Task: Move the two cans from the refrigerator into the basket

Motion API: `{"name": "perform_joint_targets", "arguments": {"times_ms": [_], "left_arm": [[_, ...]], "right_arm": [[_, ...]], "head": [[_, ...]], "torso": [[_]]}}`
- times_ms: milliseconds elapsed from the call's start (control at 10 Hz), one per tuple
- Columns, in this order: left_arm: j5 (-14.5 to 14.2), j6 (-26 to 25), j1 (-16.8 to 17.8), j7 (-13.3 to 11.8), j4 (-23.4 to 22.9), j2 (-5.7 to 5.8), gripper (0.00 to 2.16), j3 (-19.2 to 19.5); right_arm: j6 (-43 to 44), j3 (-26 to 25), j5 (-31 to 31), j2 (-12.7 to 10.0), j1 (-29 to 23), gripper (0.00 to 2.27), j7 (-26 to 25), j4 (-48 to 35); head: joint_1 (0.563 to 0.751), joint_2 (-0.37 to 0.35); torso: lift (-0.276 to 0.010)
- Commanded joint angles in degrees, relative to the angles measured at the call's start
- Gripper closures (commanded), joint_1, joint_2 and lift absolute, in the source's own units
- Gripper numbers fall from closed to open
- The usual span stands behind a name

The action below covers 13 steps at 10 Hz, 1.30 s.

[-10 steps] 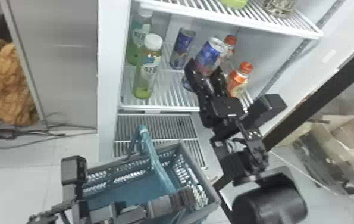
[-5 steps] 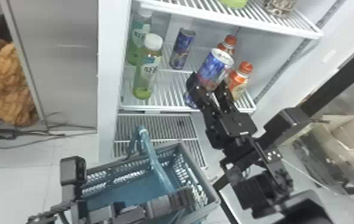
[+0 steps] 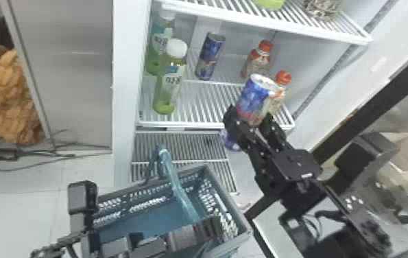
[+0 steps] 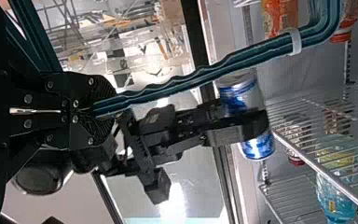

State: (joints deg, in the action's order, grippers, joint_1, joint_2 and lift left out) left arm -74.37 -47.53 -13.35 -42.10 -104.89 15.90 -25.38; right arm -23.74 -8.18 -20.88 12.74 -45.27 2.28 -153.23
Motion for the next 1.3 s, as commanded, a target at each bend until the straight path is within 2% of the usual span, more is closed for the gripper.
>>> {"name": "perform_joint_targets", "arguments": {"times_ms": [0, 300, 500, 800, 1200], "left_arm": [[-0.01, 0.0, -0.01, 0.0, -0.09, 0.0, 1.18, 0.13], [-0.01, 0.14, -0.29, 0.0, 0.05, -0.08, 1.18, 0.25], [0.1, 0.14, -0.43, 0.0, -0.09, -0.17, 1.18, 0.36], [0.1, 0.14, -0.43, 0.0, -0.09, -0.17, 1.18, 0.36], [0.1, 0.14, -0.29, 0.0, -0.09, -0.17, 1.18, 0.36]], "right_arm": [[-5.08, -0.73, -0.14, -0.44, -2.68, 0.98, 0.0, -3.5], [-14.37, -2.79, -0.49, -1.76, -5.77, 0.98, 0.0, -7.29], [-19.85, -3.02, -1.63, -2.28, -5.77, 0.98, 0.53, -7.43], [-26.32, -2.91, -2.08, -2.37, -4.78, 0.98, 1.23, -7.01], [-33.91, -2.45, -2.54, -2.37, -0.85, 0.97, 3.87, -2.23]], "head": [[0.695, -0.35], [0.695, -0.35], [0.695, -0.35], [0.695, -0.35], [0.695, -0.35]], "torso": [[-0.276], [-0.276], [-0.276], [-0.276], [-0.276]]}}
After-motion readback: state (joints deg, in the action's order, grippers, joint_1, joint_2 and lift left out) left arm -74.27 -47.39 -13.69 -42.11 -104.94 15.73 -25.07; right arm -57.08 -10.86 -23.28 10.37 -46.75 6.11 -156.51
